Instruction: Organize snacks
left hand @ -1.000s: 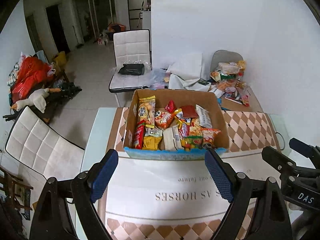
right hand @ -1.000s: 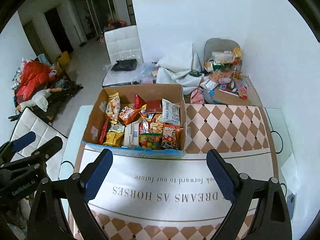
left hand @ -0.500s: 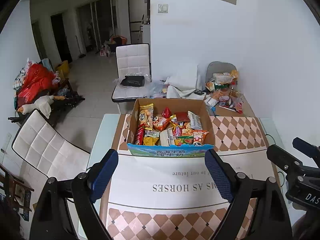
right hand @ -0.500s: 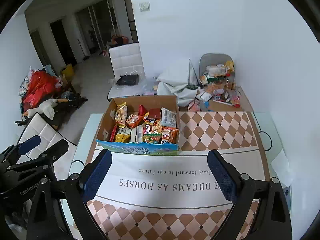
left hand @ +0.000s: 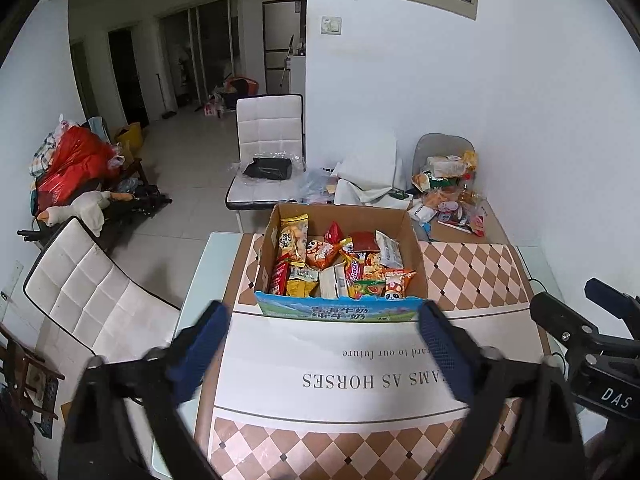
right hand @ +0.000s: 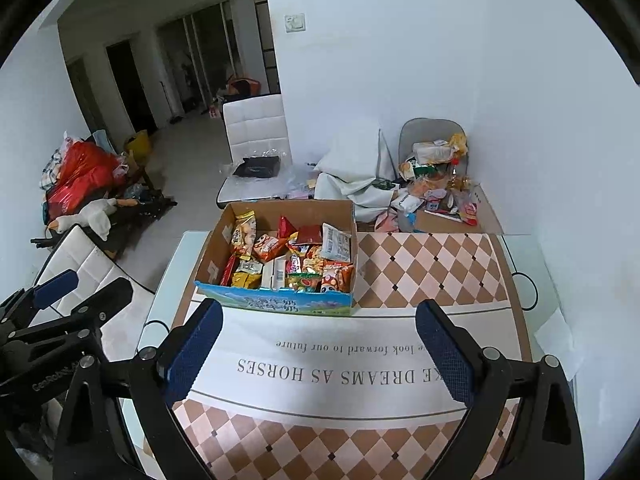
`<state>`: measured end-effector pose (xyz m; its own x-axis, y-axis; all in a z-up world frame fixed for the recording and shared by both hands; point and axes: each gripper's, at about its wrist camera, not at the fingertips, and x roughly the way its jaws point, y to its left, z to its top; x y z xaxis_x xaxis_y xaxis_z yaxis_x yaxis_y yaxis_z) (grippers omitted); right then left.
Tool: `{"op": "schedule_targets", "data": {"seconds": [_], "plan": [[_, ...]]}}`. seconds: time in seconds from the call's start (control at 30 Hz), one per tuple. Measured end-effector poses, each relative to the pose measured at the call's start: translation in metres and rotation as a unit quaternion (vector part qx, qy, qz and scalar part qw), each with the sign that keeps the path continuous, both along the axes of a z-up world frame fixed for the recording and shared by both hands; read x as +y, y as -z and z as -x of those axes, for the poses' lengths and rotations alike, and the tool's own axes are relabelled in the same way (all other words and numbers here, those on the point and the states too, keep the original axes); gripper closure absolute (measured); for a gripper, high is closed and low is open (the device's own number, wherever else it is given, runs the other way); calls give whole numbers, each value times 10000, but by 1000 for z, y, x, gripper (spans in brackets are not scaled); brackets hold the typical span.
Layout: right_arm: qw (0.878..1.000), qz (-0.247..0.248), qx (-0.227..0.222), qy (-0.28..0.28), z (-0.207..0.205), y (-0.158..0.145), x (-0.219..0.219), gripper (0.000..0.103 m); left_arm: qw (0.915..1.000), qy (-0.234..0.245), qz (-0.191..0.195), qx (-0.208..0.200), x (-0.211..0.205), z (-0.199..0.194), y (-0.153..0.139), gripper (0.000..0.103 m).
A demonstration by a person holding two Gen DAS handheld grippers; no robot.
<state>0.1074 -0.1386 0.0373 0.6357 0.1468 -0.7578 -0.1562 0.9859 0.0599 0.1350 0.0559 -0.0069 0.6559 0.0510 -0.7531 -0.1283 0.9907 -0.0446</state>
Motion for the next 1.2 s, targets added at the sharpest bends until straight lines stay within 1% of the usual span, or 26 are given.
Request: {"op": "schedule_targets", "data": {"seconds": [0.1, 0.23, 0.33, 0.5, 0.63, 0.7, 0.93, 1.2], "plan": [[9999, 91, -64, 64, -9, 3, 0, 1, 9999, -54, -102, -39, 2, -7, 7, 0], [9998, 130, -10, 130, -26, 13, 2, 1, 9997, -153, -187, -45, 4, -19, 17, 0], [9995, 279, 11, 174, -43, 23, 7, 1, 9995, -218, -220, -35, 9, -29, 21, 0], [9993, 273, 119, 210, -63, 39, 13, 0, 9990, -313, -317, -88, 14, -39, 27, 0], [9993, 199, 234, 191, -76, 51, 15, 0, 9988, -378, -315, -9, 20, -46, 36, 0], [9992, 278, 208, 217, -81, 55, 16, 0, 9986, -392, -349, 7, 20, -48, 40, 0], [9990, 365, 152, 221, -86, 58, 20, 0, 9987, -397, -303, 107, 21, -51, 46, 0], [9989, 410, 76, 235, -88, 57, 21, 0, 9989, -342, -296, 106, 19, -53, 47, 0]]}}
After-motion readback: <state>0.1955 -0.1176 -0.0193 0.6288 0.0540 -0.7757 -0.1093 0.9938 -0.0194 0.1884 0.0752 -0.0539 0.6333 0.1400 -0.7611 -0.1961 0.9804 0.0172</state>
